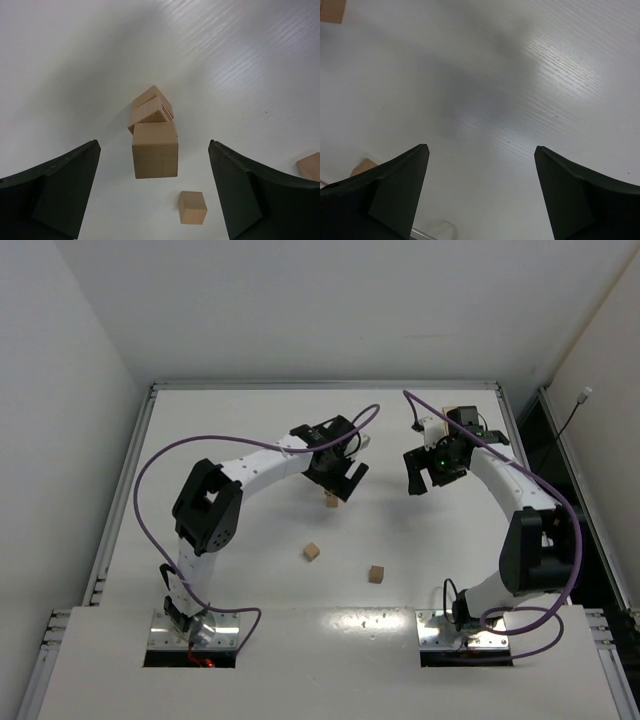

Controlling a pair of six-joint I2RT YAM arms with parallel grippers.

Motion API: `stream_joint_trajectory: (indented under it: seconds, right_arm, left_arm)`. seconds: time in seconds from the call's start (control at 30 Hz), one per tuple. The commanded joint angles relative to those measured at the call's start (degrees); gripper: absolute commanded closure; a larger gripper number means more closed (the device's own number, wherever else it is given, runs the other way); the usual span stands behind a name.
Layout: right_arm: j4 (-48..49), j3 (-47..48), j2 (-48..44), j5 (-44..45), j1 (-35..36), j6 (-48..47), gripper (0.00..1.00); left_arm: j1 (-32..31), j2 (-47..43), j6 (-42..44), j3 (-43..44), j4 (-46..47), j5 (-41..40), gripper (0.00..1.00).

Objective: Build the wood block tower

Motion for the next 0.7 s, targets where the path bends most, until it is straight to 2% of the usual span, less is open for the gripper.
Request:
stream_joint_trajectory:
  seconds: [0.0,0.13,0.2,0.33,0.47,0.57,0.67]
  right_arm:
    - [1.0,2.3,0.1,-1.3,0.3,-0.7,0.16]
    - [0.3,2.3,0.1,-1.3,0.3,-2.3,0.16]
    - [0.3,2.3,0.1,-1.3,0.3,-2.8,0.14]
    - [1.0,2.3,-1.0,-0.6,0.3,-3.5,0.12]
    - [1.0,0.5,-1.5,0.0,0.3,-3.5,0.12]
    - [1.0,0.0,-2.1,0.0,0.3,-3.5,0.12]
    - [1.0,-0.5,-3.2,0.5,0.3,-3.5,0.12]
  left_arm:
    - [-0.5,-4.1,-0.6,-1.2,2.1,-1.0,0.12]
    - [-0.5,-13.6,0.5,-7.8,5.2,-1.6,0.12]
    - [-0.5,-17.4,2.8,-10.7,6.0,0.9,0.12]
    - [-0.5,-28.4,6.8,-21.5,5.1,3.2,0.16]
    - [-1.8,-31.2,9.5,-28.8,1.8,6.7,0.23]
    - [-4.3,-31.3,10.0,-33.1,1.8,8.2,0.34]
    - [-6.2,-30.6,10.0,-37.3,4.4,8.2,0.36]
